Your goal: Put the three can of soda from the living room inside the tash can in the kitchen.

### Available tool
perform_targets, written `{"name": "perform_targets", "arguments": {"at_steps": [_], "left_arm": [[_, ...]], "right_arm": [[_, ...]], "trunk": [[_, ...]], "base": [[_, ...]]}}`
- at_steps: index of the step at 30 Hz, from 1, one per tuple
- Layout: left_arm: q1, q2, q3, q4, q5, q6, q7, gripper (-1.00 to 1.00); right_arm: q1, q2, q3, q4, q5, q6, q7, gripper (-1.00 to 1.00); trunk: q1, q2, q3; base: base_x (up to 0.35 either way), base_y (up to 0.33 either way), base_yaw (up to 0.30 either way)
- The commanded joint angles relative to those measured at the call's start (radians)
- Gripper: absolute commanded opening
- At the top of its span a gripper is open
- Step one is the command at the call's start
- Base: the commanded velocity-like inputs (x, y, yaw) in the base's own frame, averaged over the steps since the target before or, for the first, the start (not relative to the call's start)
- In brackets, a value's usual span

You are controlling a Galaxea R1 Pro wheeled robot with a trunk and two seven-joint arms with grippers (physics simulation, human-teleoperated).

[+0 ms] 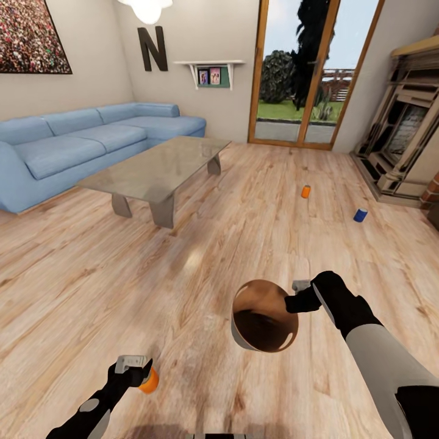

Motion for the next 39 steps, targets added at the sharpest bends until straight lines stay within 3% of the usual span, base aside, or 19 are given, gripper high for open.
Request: {"name": "perform_targets", "arguments": {"at_steps": [1,6,15,24,39], "left_arm": [[0.0,0.0,0.0,0.0,0.0,0.0,0.0,1.0],[0.0,0.0,0.0,0.0,0.0,0.0,0.0,1.0],[0.0,0.0,0.0,0.0,0.0,0.0,0.0,1.0],[0.0,0.0,0.0,0.0,0.0,0.0,0.0,1.0],[0.0,0.001,0.0,0.0,0.0,0.0,0.0,1.0]], "right_arm": [[-0.001,0.001,-0.001,0.0,-0.028,0.006,0.004,-1.0],[0.0,0.005,-0.001,-0.001,-0.011,0.006,0.004,-1.0],[0.0,0.007,0.0,-0.001,0.014,0.006,0.004,-1.0],[0.0,0.007,0.0,-0.001,0.015,0.006,0.004,-1.0],[0.0,0.01,0.001,-0.001,0.015,0.006,0.004,-1.0]], "trunk": [[0.004,-0.007,-0.005],[0.023,-0.042,-0.028],[0.023,-0.042,-0.042],[0.051,-0.092,-0.085],[0.051,-0.092,-0.088]], "base": [[0.0,0.0,0.0],[0.0,0.0,0.0],[0.0,0.0,0.0],[0.0,0.0,0.0],[0.0,0.0,0.0]]}}
